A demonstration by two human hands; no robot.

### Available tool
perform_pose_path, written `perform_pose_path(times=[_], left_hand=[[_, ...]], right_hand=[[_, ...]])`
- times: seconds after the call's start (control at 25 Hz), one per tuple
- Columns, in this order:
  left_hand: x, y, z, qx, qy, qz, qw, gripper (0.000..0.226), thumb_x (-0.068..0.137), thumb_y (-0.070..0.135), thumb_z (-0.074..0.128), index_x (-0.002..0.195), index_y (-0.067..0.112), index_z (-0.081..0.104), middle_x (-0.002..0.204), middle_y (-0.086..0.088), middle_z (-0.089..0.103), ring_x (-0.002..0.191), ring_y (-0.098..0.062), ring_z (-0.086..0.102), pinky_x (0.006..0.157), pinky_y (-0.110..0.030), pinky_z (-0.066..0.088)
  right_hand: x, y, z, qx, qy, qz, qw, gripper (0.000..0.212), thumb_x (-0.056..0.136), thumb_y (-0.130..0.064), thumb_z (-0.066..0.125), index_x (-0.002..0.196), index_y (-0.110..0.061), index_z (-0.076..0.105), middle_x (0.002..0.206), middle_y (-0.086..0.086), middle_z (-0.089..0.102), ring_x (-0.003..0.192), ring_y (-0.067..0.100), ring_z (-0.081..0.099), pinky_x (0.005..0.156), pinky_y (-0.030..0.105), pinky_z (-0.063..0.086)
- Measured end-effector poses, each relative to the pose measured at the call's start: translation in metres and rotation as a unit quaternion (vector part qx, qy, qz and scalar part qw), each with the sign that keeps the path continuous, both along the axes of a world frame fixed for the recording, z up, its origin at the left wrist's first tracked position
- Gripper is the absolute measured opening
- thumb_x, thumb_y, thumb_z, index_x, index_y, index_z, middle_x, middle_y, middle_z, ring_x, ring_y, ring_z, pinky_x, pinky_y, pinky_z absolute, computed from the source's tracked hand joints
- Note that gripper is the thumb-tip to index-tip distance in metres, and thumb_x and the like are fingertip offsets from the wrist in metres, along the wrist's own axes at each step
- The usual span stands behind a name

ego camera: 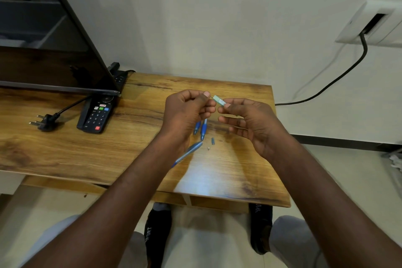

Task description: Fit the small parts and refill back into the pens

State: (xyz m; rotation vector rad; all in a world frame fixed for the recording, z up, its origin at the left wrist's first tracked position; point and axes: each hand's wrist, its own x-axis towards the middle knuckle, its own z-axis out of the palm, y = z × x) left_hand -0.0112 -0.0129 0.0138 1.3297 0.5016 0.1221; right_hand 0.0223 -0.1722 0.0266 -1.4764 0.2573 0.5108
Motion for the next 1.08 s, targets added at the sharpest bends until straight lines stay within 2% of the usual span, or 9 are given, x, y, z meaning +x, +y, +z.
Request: perform_pose_path(times=[0.24,0.6,0.8,1.08], left_hand=[[0.0015,0.0036,0.0001,0.062,-0.016,0.002,0.998,0.016,0.1,0.015,0.07,0.107,0.0,0.074,0.091,-0.015,0.08,0.081,-0.02,0.077,0.076,-0.028,0.063],[0.0028,0.0054,-0.0001,0.126,-0.036,0.001,0.991,0.012,0.101,0.015,0.069,0.104,0.005,0.074,0.088,-0.01,0.08,0.078,-0.017,0.076,0.074,-0.026,0.063],[0.004,0.0081,-0.0012,0.141,-0.039,0.003,0.989,0.012,0.1,0.017,0.069,0.104,0.006,0.075,0.088,-0.011,0.08,0.079,-0.019,0.075,0.075,-0.031,0.062],[0.0049,0.0104,-0.0028,0.154,-0.043,-0.002,0.987,0.014,0.099,0.019,0.071,0.1,0.006,0.076,0.087,-0.009,0.08,0.077,-0.018,0.075,0.073,-0.03,0.06]], right_hand=[[0.0009,0.0026,-0.0062,-0.079,-0.042,0.021,0.996,0.012,0.09,-0.009,0.078,0.102,-0.013,0.08,0.096,0.003,0.083,0.096,0.023,0.08,0.079,0.036,0.056],[0.0001,0.0032,-0.0066,-0.099,-0.061,0.053,0.992,0.013,0.088,-0.009,0.079,0.101,-0.012,0.079,0.098,0.005,0.083,0.097,0.026,0.08,0.082,0.04,0.057],[-0.0015,0.0036,-0.0056,-0.116,-0.067,0.073,0.988,0.012,0.089,-0.009,0.078,0.101,-0.011,0.079,0.097,0.004,0.083,0.096,0.024,0.08,0.095,0.051,0.06],[-0.0013,0.0038,-0.0047,-0.109,-0.061,0.083,0.989,0.015,0.09,-0.008,0.077,0.104,-0.01,0.078,0.096,0.003,0.083,0.093,0.022,0.081,0.091,0.046,0.059]])
